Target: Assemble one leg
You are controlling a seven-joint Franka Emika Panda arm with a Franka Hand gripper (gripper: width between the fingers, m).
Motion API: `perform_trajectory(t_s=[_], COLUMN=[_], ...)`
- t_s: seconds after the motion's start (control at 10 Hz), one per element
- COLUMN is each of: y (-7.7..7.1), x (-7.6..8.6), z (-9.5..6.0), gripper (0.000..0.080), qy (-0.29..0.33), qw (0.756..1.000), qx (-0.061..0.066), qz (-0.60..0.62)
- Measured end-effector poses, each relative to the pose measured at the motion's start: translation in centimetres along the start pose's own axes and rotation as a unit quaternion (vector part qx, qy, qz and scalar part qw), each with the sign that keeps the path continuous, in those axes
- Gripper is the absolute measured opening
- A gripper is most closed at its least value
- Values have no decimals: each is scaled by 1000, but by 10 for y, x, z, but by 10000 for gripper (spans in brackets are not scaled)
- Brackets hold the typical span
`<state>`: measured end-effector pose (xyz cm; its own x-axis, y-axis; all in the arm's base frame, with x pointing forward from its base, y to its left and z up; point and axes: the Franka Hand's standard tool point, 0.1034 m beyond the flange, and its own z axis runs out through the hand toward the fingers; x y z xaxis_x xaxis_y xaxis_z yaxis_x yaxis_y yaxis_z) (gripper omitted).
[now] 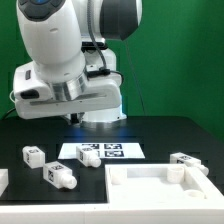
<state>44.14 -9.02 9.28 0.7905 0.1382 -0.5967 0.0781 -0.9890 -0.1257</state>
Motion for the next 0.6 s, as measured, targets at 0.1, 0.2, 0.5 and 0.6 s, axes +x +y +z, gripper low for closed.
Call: perform_trajectory(t_s=[0.1,0.2,0.5,0.6], y=[6,12,13,13], x=[3,-6,-14,-14], z=[5,4,-3,-2], gripper=[0,0,0,0], qy=[27,30,28,26], qw=[995,976,972,972], qx=[-70,-129,-140,-140], qz=[-71,-175,-184,-185])
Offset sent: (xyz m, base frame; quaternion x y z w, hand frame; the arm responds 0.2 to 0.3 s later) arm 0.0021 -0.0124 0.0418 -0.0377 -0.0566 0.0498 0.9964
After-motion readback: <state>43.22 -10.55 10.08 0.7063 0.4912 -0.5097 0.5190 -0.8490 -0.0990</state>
